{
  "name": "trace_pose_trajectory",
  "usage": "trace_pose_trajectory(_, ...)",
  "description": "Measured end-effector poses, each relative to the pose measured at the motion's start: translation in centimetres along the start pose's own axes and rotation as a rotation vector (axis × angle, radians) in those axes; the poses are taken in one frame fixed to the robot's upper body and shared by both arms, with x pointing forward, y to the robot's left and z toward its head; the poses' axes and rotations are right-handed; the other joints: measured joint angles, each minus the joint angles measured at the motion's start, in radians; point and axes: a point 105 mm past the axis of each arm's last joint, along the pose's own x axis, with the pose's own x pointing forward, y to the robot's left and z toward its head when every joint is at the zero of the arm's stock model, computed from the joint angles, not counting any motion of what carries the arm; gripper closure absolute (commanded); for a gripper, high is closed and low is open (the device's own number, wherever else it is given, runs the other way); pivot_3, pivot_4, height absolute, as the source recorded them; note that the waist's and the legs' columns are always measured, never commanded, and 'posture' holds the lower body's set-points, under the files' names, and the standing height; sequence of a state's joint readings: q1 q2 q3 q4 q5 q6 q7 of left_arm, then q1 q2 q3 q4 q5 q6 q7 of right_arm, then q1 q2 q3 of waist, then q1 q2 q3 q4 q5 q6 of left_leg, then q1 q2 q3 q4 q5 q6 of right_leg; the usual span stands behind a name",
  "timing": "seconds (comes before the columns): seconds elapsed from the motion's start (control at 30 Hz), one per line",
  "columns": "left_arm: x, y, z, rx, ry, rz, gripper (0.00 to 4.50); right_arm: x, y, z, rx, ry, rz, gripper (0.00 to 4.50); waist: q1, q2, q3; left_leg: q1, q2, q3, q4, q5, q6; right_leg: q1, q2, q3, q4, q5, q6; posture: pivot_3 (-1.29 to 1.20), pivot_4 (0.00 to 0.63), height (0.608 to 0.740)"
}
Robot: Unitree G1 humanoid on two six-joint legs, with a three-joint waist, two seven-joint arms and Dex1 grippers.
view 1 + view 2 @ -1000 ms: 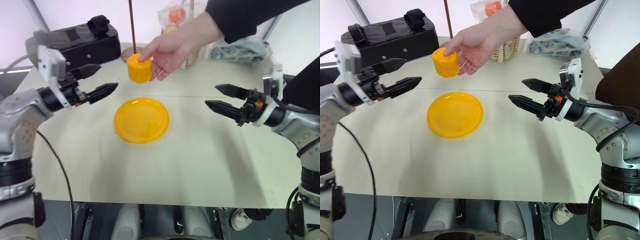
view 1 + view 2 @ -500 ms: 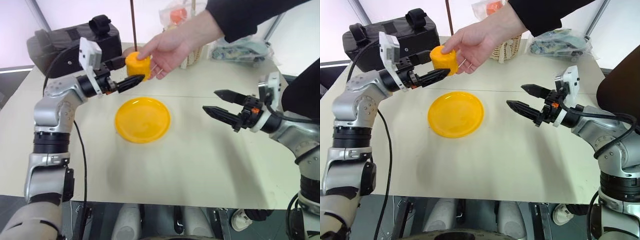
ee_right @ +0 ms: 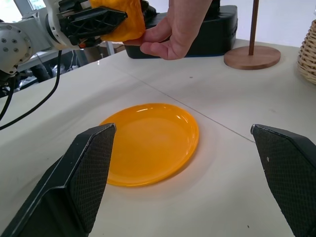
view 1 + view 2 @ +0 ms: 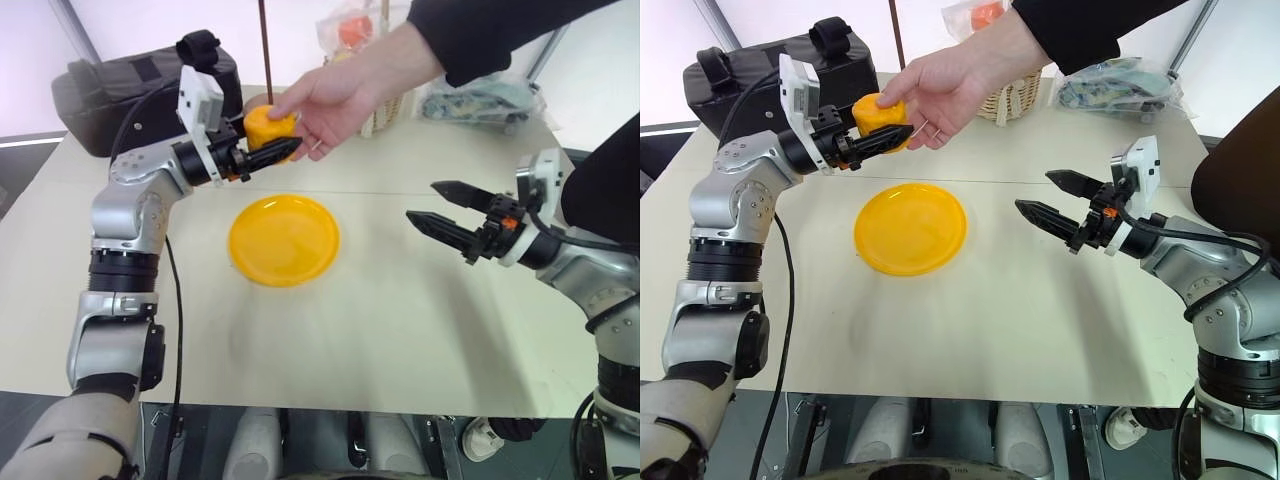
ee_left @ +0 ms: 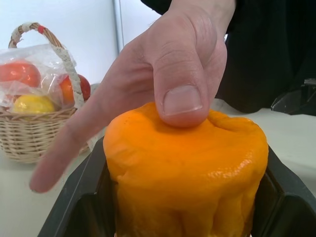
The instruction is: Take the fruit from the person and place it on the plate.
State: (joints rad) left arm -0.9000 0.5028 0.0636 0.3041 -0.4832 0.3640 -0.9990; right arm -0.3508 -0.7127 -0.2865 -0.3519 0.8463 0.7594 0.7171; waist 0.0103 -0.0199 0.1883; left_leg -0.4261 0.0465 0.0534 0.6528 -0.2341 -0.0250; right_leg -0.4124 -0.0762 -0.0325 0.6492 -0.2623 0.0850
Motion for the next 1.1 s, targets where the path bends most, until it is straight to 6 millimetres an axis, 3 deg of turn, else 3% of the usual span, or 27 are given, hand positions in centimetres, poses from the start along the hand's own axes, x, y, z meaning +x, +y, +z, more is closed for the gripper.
trace_pose_trajectory(0.17,-0.2,0.2,-1.2,0.026,0.029,0.058,1.99,0.1,0.0,0.0,0.000,0.000,0.001,0.00,-0.001,0.000,0.000,0.000,0.000,0.000,0.000,0.000,0.000,0.000,0.000,0.000,0.000,0.000,0.000,0.00,0.150,0.740)
trace_pose_trajectory(0.33,0.1,-0.3,-7.0,0.037,0.097,0.210,1.99,0.4,0.2,-0.4,0.014,-0.006,0.009,0.00,0.001,0.000,0.000,0.000,0.000,0.000,0.001,0.000,0.000,0.001,0.000,0.000,0.000,0.000,0.000,0.00,0.150,0.740)
trace_pose_trajectory(0.43,0.1,-0.6,-8.9,0.052,0.092,0.304,1.99,0.7,0.4,-0.7,0.022,0.001,0.019,0.00,0.002,0.000,0.000,0.000,0.000,-0.001,0.001,0.000,0.000,0.001,0.000,0.000,0.000,0.000,0.000,0.00,0.150,0.740)
trace_pose_trajectory(0.73,0.2,-1.1,-10.5,0.094,0.065,0.417,1.99,0.8,0.9,-1.0,0.053,0.017,0.052,0.00,0.002,0.000,0.000,0.000,0.000,-0.001,0.001,0.000,0.000,0.001,0.000,0.000,0.000,0.000,0.000,0.00,0.150,0.740)
trace_pose_trajectory(0.93,0.0,-2.5,-13.6,0.045,0.128,0.403,1.99,1.0,1.2,-0.9,0.048,0.016,0.064,0.00,0.002,0.000,0.000,0.000,0.000,-0.001,0.001,0.000,0.000,0.001,0.000,0.000,0.000,0.000,0.000,0.00,0.150,0.740)
trace_pose_trajectory(1.07,0.0,-3.0,-14.1,0.026,0.135,0.390,0.18,1.0,1.2,-0.9,0.047,0.016,0.060,0.00,0.002,0.000,0.000,0.000,0.000,-0.001,0.001,0.000,0.000,0.001,0.000,0.000,0.000,0.000,0.000,0.00,0.150,0.740)
trace_pose_trajectory(1.1,0.0,-3.1,-14.1,0.023,0.133,0.385,0.08,1.0,1.2,-0.9,0.047,0.016,0.059,0.00,0.002,0.000,0.000,0.000,0.000,-0.001,0.001,0.000,0.000,0.001,0.000,0.000,0.000,0.000,0.000,0.00,0.150,0.740)
